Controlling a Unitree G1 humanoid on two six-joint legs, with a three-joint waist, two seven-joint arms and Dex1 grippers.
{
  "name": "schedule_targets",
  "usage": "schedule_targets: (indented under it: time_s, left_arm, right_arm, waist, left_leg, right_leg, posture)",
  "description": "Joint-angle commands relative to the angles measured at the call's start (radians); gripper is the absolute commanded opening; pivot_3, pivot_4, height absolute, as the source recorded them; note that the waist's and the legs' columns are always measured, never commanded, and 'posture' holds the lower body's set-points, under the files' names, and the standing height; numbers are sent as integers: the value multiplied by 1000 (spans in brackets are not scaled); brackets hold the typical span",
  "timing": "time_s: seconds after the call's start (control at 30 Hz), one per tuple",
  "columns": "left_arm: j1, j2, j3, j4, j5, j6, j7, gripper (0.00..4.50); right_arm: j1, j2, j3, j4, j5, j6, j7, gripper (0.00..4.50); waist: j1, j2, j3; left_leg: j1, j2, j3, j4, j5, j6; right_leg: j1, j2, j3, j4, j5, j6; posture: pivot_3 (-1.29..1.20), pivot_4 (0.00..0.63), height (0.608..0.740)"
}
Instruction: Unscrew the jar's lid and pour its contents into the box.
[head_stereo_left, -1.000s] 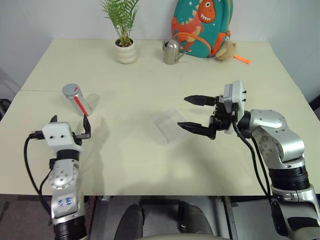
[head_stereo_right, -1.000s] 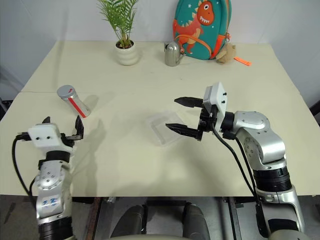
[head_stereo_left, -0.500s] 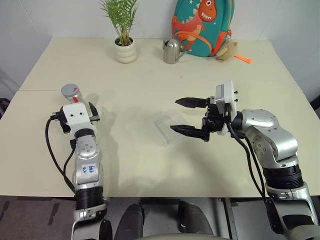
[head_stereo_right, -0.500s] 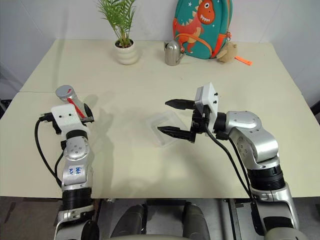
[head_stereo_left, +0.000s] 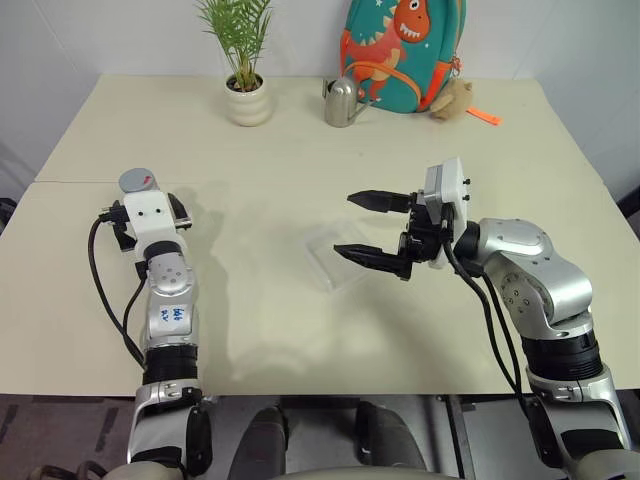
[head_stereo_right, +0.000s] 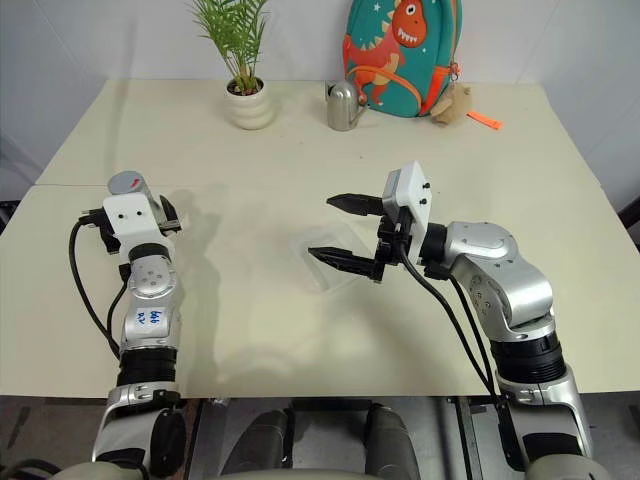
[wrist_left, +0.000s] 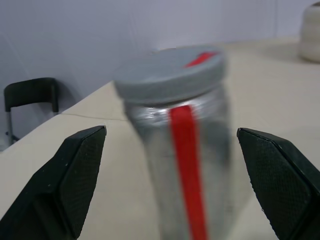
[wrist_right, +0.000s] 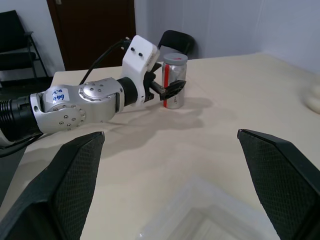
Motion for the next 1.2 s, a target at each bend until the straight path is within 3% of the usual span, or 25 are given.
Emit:
schedule_targets:
  time_s: [0.03, 0.27, 0.3, 0.4, 0.53, 0.7, 0.93, 1.2]
  left_arm:
    - [-40, 30, 14, 52, -23, -51, 3, 4077]
    - [-57, 38, 8, 133, -73, -111, -41, 1958]
    - [-51, 33, 11, 130, -80, -110, -39, 1855]
    - [-28, 21, 19, 107, -102, -109, -47, 1856]
    - [19, 41, -6, -24, -167, -122, -199, 1856]
    - [74, 183, -21, -269, -484, 3, -702, 1856]
    - [89, 441, -39, -381, -764, 307, -1156, 1856]
    - [40, 446, -124, -432, -825, 413, -1300, 1856]
  right_arm:
    - [10, -9, -29, -54, 22, 9, -20, 4500]
    - [47, -9, -42, -74, 23, 5, -41, 4500]
    - [54, -10, -43, -75, 23, 2, -43, 4500]
    - [67, -11, -47, -79, 19, -5, -51, 4500]
    - [74, -11, -50, -90, 17, -8, -67, 4500]
    - [13, -2, -50, -103, 33, 50, -127, 4500]
    - [-187, 69, 20, -102, 55, 206, -226, 4500]
    - [-348, 178, 115, -5, -10, 253, -274, 4500]
  waist:
    - [2, 0, 0]
    - [0, 0, 0]
    - [0, 0, 0]
    - [0, 0, 0]
    - [-1, 0, 0]
    - [-3, 0, 0]
    - [-31, 1, 1]
    - [-28, 1, 1]
  left_leg:
    - [0, 0, 0, 0, 0, 0]
    - [0, 0, 0, 0, 0, -1]
    - [0, 0, 0, 0, 0, -1]
    - [0, 0, 1, 0, 0, -1]
    - [0, 0, 1, 0, 0, -1]
    - [-1, 1, 1, 0, -1, -2]
    - [1, 2, 2, -2, -1, -1]
    - [-6, 3, 2, -1, -1, -1]
  right_leg:
    - [0, 0, 0, 0, 0, 0]
    - [0, 0, 0, 1, 0, 0]
    - [0, 0, 0, 1, 0, 0]
    - [0, 0, 0, 1, 0, 1]
    - [0, 0, 0, 1, 0, 1]
    - [-1, 0, 0, 0, 0, 0]
    - [-3, 1, 0, 1, -2, -3]
    - [-11, 2, 1, 7, -2, -3]
  posture:
    - [0, 150, 740]
    - [0, 150, 740]
    - [0, 150, 740]
    - [0, 150, 740]
    - [0, 150, 740]
    - [0, 150, 740]
    - [0, 150, 740]
    - [0, 150, 740]
